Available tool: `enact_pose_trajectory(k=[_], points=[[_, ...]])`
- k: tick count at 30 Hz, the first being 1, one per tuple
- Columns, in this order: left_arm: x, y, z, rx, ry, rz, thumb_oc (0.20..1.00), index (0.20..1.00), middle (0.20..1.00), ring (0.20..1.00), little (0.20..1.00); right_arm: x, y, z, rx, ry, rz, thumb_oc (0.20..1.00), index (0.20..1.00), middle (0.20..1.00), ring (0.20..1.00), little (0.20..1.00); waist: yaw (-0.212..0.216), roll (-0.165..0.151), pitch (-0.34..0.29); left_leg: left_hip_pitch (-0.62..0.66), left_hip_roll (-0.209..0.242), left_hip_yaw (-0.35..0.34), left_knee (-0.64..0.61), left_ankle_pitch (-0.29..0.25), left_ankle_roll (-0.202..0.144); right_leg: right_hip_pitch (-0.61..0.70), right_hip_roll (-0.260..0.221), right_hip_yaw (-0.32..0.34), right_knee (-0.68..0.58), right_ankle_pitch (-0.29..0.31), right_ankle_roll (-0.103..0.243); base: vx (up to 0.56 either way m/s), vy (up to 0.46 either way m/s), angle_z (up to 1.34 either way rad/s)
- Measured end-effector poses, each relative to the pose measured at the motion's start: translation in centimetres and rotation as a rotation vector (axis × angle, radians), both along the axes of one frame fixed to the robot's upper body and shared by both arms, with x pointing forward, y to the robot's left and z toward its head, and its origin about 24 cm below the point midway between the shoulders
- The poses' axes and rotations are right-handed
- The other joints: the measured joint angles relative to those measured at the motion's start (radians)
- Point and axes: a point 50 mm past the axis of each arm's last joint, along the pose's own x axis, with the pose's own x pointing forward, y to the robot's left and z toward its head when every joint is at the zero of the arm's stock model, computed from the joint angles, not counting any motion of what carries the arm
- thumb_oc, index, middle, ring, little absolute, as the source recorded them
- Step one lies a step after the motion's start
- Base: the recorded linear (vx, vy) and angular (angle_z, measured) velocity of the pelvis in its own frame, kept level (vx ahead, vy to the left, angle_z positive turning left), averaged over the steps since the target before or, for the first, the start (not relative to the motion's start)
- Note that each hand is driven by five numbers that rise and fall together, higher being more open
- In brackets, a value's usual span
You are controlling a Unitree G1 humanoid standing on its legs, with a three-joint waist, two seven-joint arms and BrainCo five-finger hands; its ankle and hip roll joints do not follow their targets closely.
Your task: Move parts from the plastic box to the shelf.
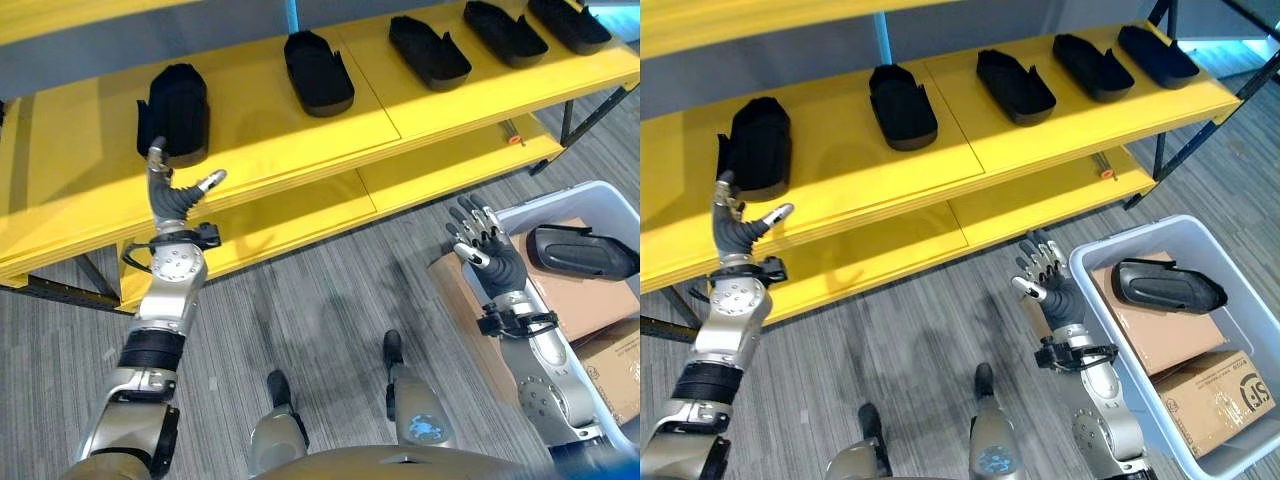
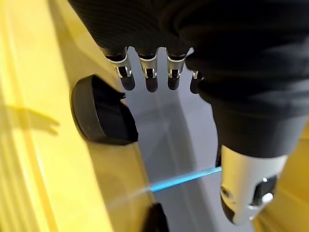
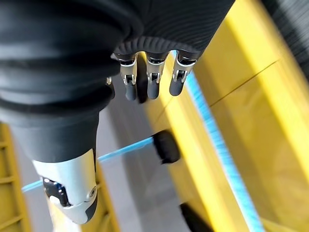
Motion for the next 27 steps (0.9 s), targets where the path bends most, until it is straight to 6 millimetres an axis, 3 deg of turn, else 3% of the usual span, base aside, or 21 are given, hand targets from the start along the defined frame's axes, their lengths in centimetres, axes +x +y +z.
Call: enact_pose_trajectory(k=[5, 12, 18, 27], points=[[0.3, 0.9, 0.5, 0.0, -0.005, 0.054, 1.0, 1.0, 1.0, 1.0, 1.0, 0.1, 0.0, 0.1, 0.016, -0.002, 0.004, 1.0, 1.0, 1.0, 1.0, 1.0, 0.003, -0.002, 0.027, -0.009, 0.008, -0.006, 0.003, 0.0, -0.001, 0.004, 0.007, -0.008, -0.014, 0.004, -0.002, 0.0, 0.004, 0.01], [1.0, 3.1, 4.6, 0.085, -0.067, 0.128, 1.0, 1.0, 1.0, 1.0, 1.0, 0.0, 0.1, 0.0, 0.021, 0.003, 0.006, 1.0, 1.0, 1.0, 1.0, 1.0, 0.005, -0.03, 0.083, -0.033, 0.007, -0.015, 0.014, 0.0, -0.005, -0.002, 0.013, -0.019, -0.023, 0.009, -0.007, 0.0, 0.024, 0.04], [2.0, 3.5, 8.4, 0.187, -0.103, 0.141, 1.0, 1.0, 1.0, 1.0, 1.0, -0.2, 0.0, -0.2, 0.032, 0.011, 0.008, 1.0, 1.0, 1.0, 1.0, 1.0, 0.004, -0.04, 0.103, -0.074, 0.007, -0.036, 0.05, -0.015, -0.009, -0.012, 0.011, -0.027, -0.025, 0.011, -0.009, -0.01, 0.048, 0.08], [2.8, 3.4, 9.9, 0.248, -0.089, 0.143, 1.0, 1.0, 1.0, 1.0, 1.0, -0.4, 0.0, -0.4, 0.04, 0.018, 0.031, 1.0, 1.0, 1.0, 1.0, 1.0, -0.001, -0.055, 0.11, -0.138, 0.007, -0.058, 0.119, -0.049, -0.008, -0.034, 0.008, -0.036, -0.029, 0.022, -0.017, 0.04, 0.056, 0.03]])
